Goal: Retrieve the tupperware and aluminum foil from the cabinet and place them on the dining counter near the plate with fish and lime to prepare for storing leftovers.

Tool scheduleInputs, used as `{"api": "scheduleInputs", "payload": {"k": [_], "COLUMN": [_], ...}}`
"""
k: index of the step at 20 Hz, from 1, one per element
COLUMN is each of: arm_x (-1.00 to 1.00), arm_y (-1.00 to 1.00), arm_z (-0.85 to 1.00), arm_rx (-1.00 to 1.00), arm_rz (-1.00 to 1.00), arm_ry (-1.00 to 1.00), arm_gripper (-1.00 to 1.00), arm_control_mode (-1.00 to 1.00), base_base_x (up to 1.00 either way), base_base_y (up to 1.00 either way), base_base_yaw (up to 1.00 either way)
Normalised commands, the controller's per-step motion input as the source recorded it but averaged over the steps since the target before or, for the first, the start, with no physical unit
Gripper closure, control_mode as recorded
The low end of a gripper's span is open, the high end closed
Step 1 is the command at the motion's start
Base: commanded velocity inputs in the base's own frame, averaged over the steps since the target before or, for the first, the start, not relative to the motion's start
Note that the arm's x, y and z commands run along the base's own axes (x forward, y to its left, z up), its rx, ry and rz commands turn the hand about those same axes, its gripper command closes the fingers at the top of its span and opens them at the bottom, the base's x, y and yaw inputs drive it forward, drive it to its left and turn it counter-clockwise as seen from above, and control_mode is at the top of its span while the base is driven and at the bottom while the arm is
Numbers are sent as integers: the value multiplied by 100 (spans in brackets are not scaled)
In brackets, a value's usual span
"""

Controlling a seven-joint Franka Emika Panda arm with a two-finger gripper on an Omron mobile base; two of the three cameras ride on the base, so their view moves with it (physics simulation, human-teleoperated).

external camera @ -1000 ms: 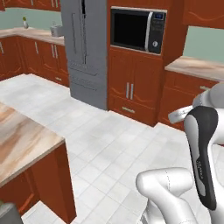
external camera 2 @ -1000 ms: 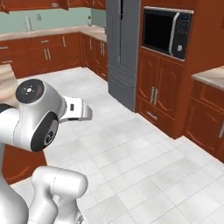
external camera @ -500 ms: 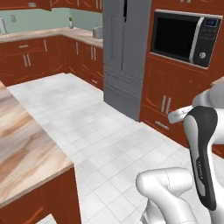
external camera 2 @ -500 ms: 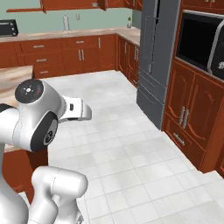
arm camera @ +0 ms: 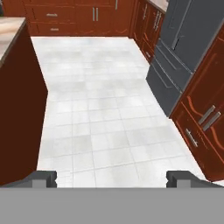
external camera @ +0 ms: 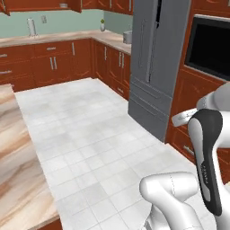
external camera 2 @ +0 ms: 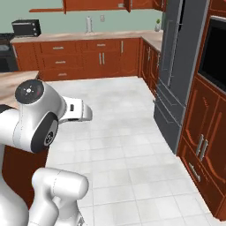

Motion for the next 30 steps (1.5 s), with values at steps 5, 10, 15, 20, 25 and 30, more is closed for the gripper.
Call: {"api": "scheduleInputs", "payload": {"k": [5,10,15,20,25,30], "arm_x": [0,0,0,0,0,0], "arm_y": [0,0,0,0,0,0], "arm_z": [0,0,0,0,0,0], "arm_rx": [0,0,0,0,0,0], "arm_rz": [0,0,0,0,0,0], "arm_ry": [0,0,0,0,0,0], "arm_gripper": [-100,-100,-100,-100,-100,-100], "arm_control_mode": [100,100,100,100,100,100], "base_base_x": [100,100,100,100,100,100], "base_base_y": [-47,-34,-2,0,-6,-35], "base_base_yaw": [13,12,21,23,21,14]}}
